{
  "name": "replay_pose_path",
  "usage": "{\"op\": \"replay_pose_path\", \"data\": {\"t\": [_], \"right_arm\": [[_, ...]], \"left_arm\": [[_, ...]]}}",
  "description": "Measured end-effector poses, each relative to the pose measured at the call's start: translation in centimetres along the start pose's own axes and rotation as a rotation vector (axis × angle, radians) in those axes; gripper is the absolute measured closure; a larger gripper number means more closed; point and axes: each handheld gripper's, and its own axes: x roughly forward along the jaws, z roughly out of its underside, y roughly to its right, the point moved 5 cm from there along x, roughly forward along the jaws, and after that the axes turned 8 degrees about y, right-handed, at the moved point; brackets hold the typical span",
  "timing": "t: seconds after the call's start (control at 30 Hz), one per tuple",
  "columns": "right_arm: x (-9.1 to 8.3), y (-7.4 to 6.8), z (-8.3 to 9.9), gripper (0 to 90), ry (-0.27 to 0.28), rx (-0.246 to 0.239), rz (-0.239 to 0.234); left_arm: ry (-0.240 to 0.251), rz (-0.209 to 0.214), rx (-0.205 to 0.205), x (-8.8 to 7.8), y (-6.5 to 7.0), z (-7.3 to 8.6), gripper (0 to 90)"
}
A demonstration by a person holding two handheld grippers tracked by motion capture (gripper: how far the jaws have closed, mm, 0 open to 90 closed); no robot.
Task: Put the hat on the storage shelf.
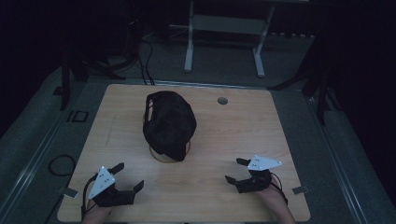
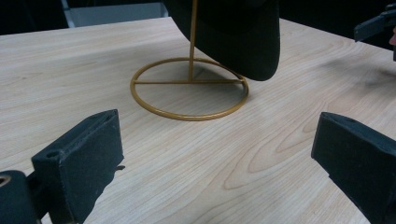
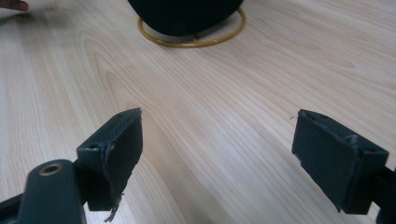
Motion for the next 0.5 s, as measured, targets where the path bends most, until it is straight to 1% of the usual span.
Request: {"op": "replay_pose_path", "data": {"t": [0.13, 0.17, 0.23, 0.3, 0.33, 0.37, 0.4, 0.5], "right_arm": [[-0.6, 0.4, 0.4, 16.0, 0.001, 0.007, 0.014], [-0.9, 0.6, 0.8, 16.0, -0.007, 0.003, 0.026], [-1.3, 0.9, 1.2, 16.3, -0.014, 0.013, 0.033], [-1.6, 1.1, 1.5, 16.3, -0.016, 0.013, 0.043], [-1.7, 1.2, 1.5, 16.3, -0.011, 0.018, 0.043], [-1.9, 1.2, 1.4, 17.0, 0.009, 0.020, 0.033], [-2.0, 1.3, 1.4, 17.1, 0.017, 0.023, 0.029], [-1.9, 1.2, 1.4, 17.1, 0.012, 0.019, 0.028]], "left_arm": [[-0.001, 0.000, 0.002, 0.0, 0.0, 0.0, 2.5], [0.000, -0.002, 0.003, 0.0, 0.0, 0.0, 2.5], [0.001, -0.001, 0.000, 0.0, 0.0, 0.0, 2.5], [0.000, -0.004, 0.001, 0.0, -0.1, 0.1, 2.5], [0.002, -0.005, 0.000, 0.0, -0.1, 0.1, 2.5], [0.002, -0.006, -0.001, 0.0, -0.1, 0.1, 2.5], [0.001, -0.004, -0.002, 0.0, -0.1, 0.1, 2.5], [0.002, -0.001, -0.006, 0.1, 0.0, 0.1, 2.5]]}}
